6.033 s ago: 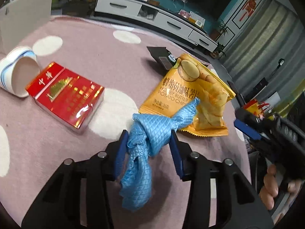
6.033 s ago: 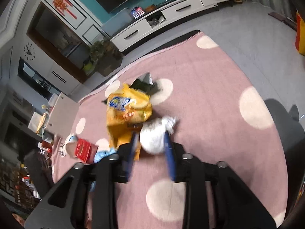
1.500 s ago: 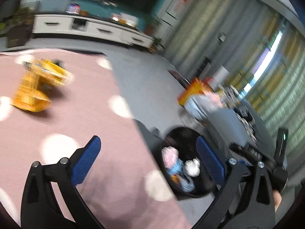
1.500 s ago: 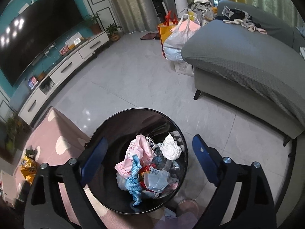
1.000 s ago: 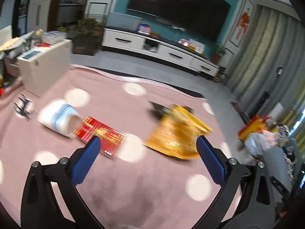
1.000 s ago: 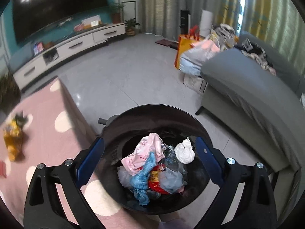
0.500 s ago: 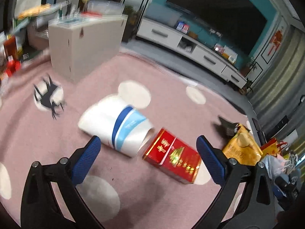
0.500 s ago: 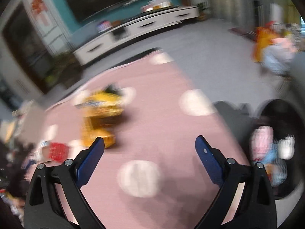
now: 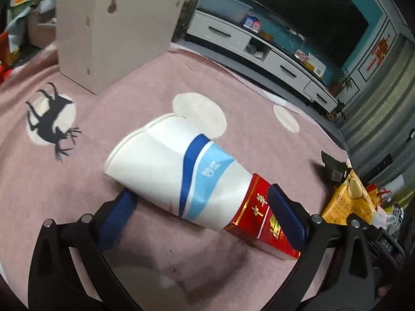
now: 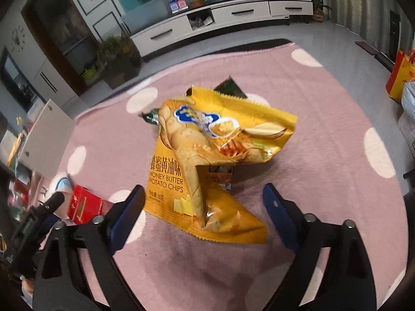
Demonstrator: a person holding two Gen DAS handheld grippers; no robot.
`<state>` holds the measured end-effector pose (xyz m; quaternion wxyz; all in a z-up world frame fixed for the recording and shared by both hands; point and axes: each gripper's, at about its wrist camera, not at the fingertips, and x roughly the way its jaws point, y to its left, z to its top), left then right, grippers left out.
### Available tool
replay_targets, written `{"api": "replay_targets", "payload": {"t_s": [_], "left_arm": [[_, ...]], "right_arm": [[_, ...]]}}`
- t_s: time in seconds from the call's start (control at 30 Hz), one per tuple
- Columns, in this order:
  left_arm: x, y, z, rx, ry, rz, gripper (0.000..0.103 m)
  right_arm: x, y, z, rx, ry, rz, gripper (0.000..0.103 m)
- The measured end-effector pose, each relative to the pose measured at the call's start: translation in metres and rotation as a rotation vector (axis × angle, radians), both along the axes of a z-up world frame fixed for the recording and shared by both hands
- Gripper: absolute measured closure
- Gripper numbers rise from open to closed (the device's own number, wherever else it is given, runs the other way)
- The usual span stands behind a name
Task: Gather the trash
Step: 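Grasp the white paper cup with the left gripper while the right grasps the yellow chip bag, then carry the paper cup and yellow chip bag over the black bin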
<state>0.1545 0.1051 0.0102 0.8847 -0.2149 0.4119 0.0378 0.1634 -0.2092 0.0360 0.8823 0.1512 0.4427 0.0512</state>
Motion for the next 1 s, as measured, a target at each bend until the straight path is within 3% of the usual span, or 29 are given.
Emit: {"api": "replay_targets", "payload": {"t_s": [0.07, 0.1, 0.2, 0.27, 0.33, 0.37, 0.53, 0.63, 1.0], "left_arm": [[0.001, 0.000, -0.001, 0.013, 0.000, -0.007, 0.004], [0.001, -0.001, -0.002, 0.023, 0.003, -0.010, 0.005], [0.000, -0.006, -0.002, 0.082, 0.009, -0.001, 0.025], [-0.001, -0.007, -0.002, 0.055, -0.002, -0.009, 0.046], [0.000, -0.009, -0.003, 0.110, 0.013, 0.014, 0.068], [0.001, -0.011, -0.002, 0.129, 0.015, 0.015, 0.071], [-0.007, -0.015, 0.002, 0.086, 0.020, 0.022, 0.072], [-0.018, -0.025, 0.010, 0.103, 0.002, 0.016, 0.073], [-0.063, -0.101, 0.049, 0.120, -0.059, -0.073, 0.073]], "right_arm": [[0.001, -0.003, -0.005, 0.015, 0.017, -0.004, 0.044], [0.001, -0.003, -0.007, 0.017, 0.025, -0.004, 0.048], [-0.003, -0.007, -0.008, 0.016, 0.027, 0.009, 0.065], [-0.008, -0.008, -0.005, 0.003, 0.014, 0.006, 0.066], [-0.017, -0.011, 0.000, -0.014, -0.004, 0.007, 0.066], [-0.022, -0.012, 0.003, -0.018, -0.010, 0.009, 0.066], [-0.046, -0.023, 0.015, -0.048, -0.045, 0.004, 0.066], [-0.062, -0.036, 0.024, -0.048, -0.058, -0.004, 0.066], [-0.120, -0.084, 0.050, -0.058, -0.111, -0.091, 0.066]]}}
